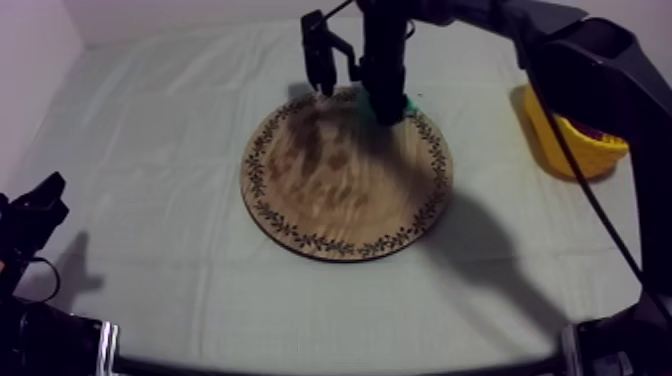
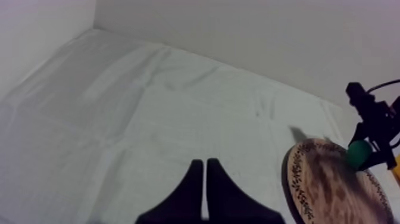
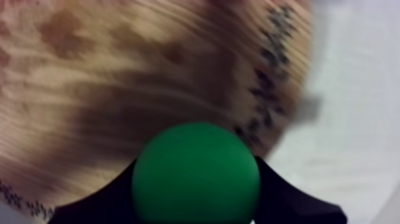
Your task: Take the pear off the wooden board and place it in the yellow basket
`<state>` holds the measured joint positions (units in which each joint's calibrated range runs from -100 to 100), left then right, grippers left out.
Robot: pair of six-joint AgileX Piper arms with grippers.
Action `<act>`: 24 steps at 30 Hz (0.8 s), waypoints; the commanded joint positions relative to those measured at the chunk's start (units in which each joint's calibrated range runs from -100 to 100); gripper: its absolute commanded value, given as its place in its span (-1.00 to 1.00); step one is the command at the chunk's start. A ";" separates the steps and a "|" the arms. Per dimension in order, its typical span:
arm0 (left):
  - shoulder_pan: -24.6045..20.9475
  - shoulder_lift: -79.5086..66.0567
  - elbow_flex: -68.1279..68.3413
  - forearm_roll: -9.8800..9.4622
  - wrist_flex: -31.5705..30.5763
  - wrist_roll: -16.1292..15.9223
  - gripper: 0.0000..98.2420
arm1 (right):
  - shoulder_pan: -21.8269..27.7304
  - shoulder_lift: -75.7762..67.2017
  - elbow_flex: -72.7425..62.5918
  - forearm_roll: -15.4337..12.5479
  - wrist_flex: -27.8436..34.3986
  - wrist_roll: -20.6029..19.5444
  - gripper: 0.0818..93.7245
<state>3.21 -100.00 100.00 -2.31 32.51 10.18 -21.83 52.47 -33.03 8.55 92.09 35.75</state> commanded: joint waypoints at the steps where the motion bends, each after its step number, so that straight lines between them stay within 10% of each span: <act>1: 0.02 0.00 0.00 -0.01 -0.01 0.01 -1.00 | 0.60 -2.61 0.28 -0.02 -0.62 0.09 -0.24; 11: 0.02 0.00 0.00 -0.01 -0.01 0.01 -1.00 | 7.23 -19.02 0.69 0.25 -4.59 -3.04 -0.21; 24: 0.02 0.00 0.00 -0.01 -0.01 0.01 -1.00 | 20.77 -38.91 20.08 3.52 -15.90 -18.24 -0.18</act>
<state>3.21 -100.00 100.00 -2.31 32.51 10.18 -3.94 16.57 -18.11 11.81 77.48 21.63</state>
